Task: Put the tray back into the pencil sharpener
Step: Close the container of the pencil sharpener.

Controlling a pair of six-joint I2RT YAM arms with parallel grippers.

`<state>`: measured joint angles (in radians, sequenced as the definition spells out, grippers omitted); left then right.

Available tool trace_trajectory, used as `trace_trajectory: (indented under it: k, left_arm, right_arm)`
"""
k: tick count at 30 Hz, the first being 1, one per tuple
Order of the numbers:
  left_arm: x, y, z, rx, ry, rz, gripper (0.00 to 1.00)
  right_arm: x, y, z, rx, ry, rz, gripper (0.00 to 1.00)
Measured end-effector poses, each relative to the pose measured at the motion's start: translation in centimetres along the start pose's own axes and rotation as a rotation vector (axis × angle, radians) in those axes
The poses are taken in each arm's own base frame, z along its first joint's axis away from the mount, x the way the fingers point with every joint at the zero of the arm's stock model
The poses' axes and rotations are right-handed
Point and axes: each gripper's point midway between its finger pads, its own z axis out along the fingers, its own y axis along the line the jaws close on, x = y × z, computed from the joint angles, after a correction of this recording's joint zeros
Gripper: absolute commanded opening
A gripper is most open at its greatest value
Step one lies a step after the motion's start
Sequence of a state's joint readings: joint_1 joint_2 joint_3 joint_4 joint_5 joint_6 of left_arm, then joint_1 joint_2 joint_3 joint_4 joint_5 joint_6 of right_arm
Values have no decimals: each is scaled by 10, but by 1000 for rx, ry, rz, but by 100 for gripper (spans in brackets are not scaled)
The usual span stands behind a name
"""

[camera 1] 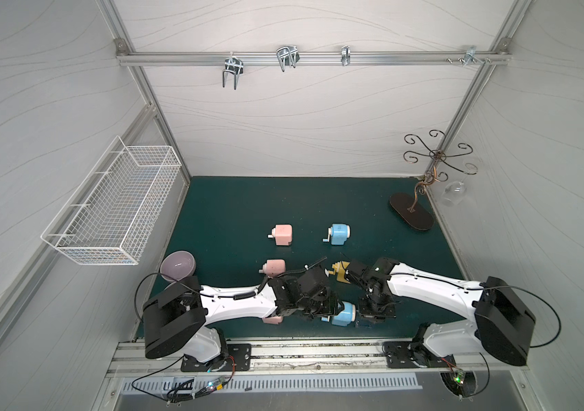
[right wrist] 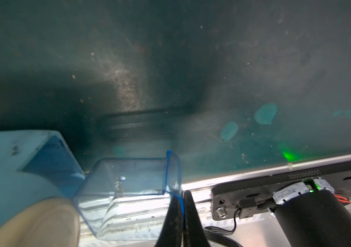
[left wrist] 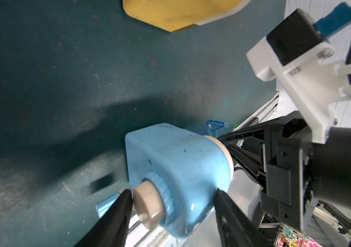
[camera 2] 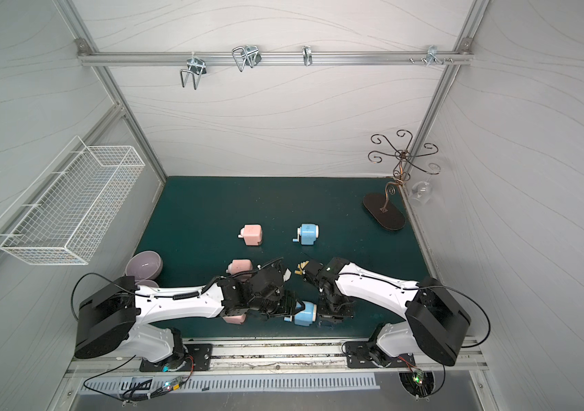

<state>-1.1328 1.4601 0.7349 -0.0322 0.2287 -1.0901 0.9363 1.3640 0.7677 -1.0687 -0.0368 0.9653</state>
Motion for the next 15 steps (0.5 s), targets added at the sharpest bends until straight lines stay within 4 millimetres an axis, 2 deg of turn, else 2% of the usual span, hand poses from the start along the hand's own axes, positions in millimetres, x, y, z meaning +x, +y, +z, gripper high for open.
trace_trajectory:
  k: [15]
  left_arm:
    - [1, 0, 0, 2, 3, -4, 64]
  right_arm:
    - [-6, 7, 6, 20, -46, -2, 0]
